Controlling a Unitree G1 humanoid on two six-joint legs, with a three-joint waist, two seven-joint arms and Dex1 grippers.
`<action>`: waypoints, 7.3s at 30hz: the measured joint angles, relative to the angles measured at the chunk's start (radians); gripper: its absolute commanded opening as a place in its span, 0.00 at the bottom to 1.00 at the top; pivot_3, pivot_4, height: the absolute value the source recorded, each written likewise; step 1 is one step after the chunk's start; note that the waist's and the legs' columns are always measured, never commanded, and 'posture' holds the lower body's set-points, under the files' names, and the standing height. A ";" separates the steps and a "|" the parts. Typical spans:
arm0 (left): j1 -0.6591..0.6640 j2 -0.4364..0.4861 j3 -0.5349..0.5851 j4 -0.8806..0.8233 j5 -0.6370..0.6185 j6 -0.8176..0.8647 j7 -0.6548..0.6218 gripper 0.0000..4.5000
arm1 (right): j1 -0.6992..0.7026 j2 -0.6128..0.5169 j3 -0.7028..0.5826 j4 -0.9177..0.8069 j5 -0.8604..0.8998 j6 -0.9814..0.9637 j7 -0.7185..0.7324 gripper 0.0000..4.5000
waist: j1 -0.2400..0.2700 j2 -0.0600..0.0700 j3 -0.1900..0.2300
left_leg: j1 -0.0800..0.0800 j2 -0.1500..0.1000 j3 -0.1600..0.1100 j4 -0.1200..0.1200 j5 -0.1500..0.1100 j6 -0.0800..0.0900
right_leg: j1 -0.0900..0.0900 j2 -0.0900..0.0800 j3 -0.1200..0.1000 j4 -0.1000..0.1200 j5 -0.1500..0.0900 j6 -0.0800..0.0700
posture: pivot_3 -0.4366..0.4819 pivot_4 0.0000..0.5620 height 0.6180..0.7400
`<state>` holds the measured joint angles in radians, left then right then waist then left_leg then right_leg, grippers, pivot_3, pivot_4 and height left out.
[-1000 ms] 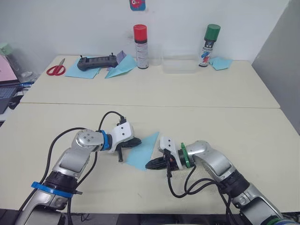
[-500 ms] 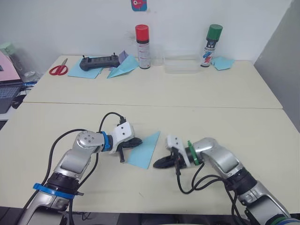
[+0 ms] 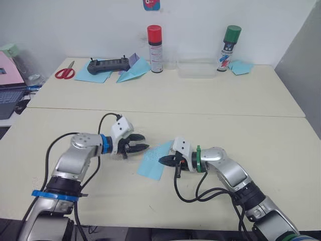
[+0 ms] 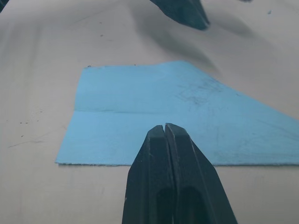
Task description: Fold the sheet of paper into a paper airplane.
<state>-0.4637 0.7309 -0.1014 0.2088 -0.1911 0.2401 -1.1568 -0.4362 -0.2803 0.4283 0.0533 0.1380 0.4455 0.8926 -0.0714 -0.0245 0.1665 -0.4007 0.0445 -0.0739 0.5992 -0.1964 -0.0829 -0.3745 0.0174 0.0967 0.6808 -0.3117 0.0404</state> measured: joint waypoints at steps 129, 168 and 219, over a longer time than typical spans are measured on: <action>0.097 0.241 0.117 -0.464 -0.126 0.358 -0.035 1.00 | 0.036 -0.253 -0.213 -0.146 0.237 -0.037 0.181 0.01 | 0.014 0.001 0.020 | -0.015 0.002 -0.003 0.014 0.000 0.000 | -0.015 0.003 -0.001 0.016 0.001 0.000 | 0.48 0.27 1.00; -0.012 -0.058 -0.110 -0.256 -0.067 0.219 0.008 0.00 | 0.093 -0.329 -0.370 -0.444 0.400 0.265 -0.016 0.37 | 0.016 0.001 0.020 | -0.015 0.001 -0.003 0.017 0.000 0.001 | -0.014 0.003 -0.001 0.017 0.003 -0.003 | 0.48 0.27 1.00; 0.117 0.057 0.048 -0.402 -0.160 0.230 -0.015 0.32 | 0.113 -0.315 -0.252 -0.580 0.631 0.478 -0.062 0.37 | 0.011 0.001 0.020 | -0.015 0.002 -0.003 0.016 0.000 0.001 | -0.014 0.003 -0.001 0.016 0.001 0.001 | 0.48 0.27 1.00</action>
<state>-0.3464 0.7880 -0.0536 -0.1929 -0.3512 0.4696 -1.1717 -0.3232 -0.5951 0.1758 -0.5269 0.7690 0.9239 0.8309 -0.0601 -0.0233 0.1862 -0.4158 0.0464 -0.0765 0.6152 -0.1964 -0.0823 -0.3887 0.0208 0.0958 0.6971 -0.3110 0.0413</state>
